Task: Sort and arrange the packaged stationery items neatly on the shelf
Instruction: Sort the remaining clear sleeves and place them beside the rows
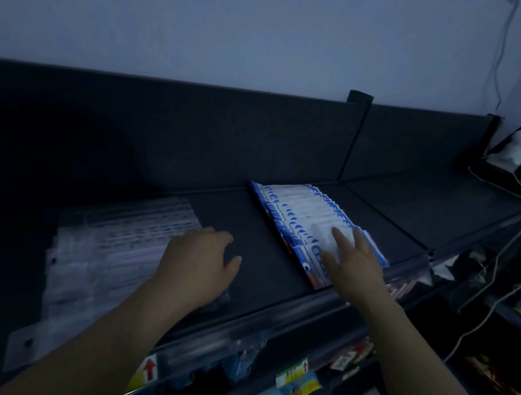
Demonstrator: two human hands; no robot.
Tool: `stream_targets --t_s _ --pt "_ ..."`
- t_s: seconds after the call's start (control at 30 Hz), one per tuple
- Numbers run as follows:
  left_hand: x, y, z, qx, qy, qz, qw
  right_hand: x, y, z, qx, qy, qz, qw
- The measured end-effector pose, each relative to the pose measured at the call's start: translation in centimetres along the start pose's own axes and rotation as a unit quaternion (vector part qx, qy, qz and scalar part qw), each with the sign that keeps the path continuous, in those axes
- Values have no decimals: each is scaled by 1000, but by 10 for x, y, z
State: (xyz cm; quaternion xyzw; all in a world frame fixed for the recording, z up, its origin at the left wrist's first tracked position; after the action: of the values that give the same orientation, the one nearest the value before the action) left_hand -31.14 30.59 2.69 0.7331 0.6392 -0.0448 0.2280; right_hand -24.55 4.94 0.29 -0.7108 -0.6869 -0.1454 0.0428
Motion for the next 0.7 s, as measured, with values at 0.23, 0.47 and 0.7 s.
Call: stream_targets --t_s 0.23,0.47,0.7 --pt "-33 43 30 8 20 -3 1000 -19 36 13 120 -65 -7 991" --pt "-65 81 67 29 26 -17 999 -24 58 16 198 -75 -17 977" --pt "-80 86 93 85 16 -49 995 -36 60 19 218 -90 -39 971"
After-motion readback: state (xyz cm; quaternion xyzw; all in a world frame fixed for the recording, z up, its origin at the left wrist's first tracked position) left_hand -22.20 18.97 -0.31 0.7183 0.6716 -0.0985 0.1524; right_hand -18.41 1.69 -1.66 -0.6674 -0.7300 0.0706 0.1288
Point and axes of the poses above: each hand's wrist, its own y-axis towards the middle knuckle, its own z-axis out of the palm, x = y × z, the point moved 3 cm from there along y, towards the middle knuckle, and after that the axes turned 2 degrees about -x, right-handed, at the moved point
